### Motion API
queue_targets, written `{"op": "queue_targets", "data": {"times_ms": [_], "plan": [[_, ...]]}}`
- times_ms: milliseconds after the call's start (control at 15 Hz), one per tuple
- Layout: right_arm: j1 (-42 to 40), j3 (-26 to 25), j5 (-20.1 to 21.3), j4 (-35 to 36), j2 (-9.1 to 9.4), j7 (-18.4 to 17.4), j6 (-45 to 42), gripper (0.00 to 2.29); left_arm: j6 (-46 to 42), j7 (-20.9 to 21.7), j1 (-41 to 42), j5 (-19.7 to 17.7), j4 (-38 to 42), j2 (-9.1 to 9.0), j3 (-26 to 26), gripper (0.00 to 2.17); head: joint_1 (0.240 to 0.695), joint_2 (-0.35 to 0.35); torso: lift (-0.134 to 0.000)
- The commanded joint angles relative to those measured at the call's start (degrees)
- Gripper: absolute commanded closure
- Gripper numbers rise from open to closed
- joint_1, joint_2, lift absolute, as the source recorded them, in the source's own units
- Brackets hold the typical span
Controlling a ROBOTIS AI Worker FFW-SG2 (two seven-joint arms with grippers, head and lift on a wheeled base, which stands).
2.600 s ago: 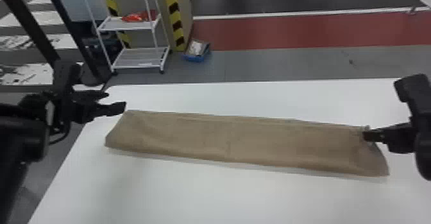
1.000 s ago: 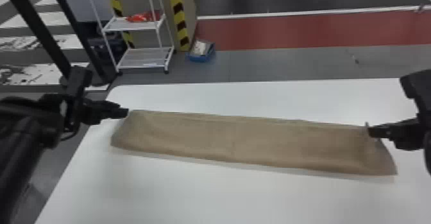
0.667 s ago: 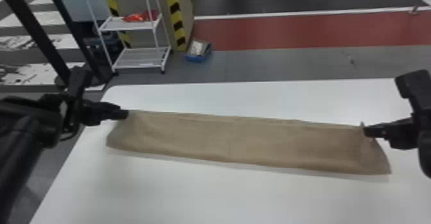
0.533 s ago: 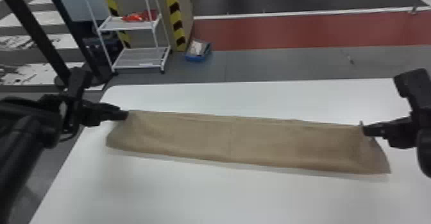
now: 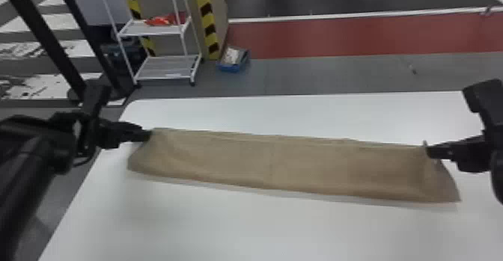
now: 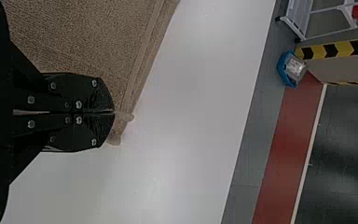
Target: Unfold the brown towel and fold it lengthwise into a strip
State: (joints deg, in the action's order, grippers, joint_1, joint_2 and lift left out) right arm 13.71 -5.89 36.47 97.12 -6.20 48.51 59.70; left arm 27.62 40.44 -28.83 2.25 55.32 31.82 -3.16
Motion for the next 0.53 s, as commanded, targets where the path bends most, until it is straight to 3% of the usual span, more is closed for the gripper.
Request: {"op": "queue_targets", "data": {"times_ms": [0,467], "plan": [[0.0,0.0,0.0,0.0,0.05,0.09,0.03,1.33,-0.59,0.17,0.0,-0.75,0.5,0.09,0.53,0.69,0.695,0.137,-0.125],[0.0,0.0,0.18,-0.18,0.05,0.0,0.03,1.33,-0.06,1.48,0.35,-1.72,1.29,-0.26,0.0,0.69,0.695,0.126,-0.125]]}}
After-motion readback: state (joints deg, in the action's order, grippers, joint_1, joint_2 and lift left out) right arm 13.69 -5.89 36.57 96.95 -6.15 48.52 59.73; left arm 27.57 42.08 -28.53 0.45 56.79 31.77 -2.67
